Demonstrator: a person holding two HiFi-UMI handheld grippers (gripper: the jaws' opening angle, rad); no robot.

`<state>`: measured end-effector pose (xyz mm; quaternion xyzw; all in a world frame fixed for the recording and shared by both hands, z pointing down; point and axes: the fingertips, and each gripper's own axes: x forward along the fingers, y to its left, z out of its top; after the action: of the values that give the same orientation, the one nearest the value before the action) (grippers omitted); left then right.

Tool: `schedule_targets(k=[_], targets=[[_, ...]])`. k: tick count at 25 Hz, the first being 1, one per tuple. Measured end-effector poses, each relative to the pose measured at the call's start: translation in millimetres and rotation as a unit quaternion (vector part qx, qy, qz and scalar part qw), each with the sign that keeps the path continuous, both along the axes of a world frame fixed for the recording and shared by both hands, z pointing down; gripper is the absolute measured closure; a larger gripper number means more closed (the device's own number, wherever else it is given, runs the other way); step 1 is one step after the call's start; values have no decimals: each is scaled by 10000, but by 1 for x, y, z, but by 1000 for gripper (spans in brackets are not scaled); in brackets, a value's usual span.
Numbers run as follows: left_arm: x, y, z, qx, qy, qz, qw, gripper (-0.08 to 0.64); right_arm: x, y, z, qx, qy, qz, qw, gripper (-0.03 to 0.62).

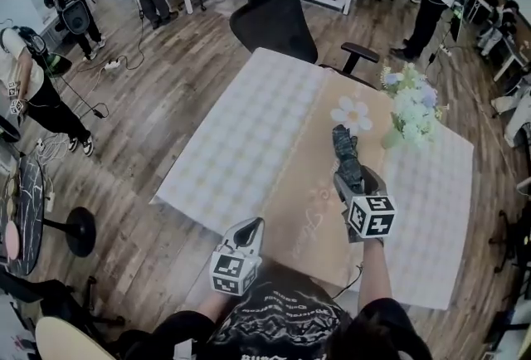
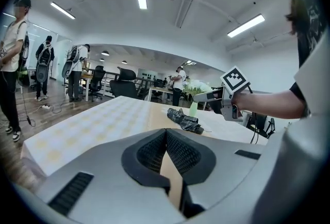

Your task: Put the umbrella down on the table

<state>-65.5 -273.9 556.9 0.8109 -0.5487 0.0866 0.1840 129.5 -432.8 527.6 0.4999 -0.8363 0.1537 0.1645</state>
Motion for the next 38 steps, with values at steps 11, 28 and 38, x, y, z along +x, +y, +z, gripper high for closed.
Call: schedule_targets(k=[11, 28, 38], targets=[[16, 0, -8, 230, -10, 755, 9969, 541, -4, 87, -6, 656, -437, 777, 9939, 301], [21, 19, 6, 118, 106, 1156, 9932, 541, 11, 191, 46, 125, -157, 1530, 9880, 307], [32, 25, -7, 245, 272, 1233, 9917, 541, 15, 197, 35, 257, -16, 1545, 9877, 444]])
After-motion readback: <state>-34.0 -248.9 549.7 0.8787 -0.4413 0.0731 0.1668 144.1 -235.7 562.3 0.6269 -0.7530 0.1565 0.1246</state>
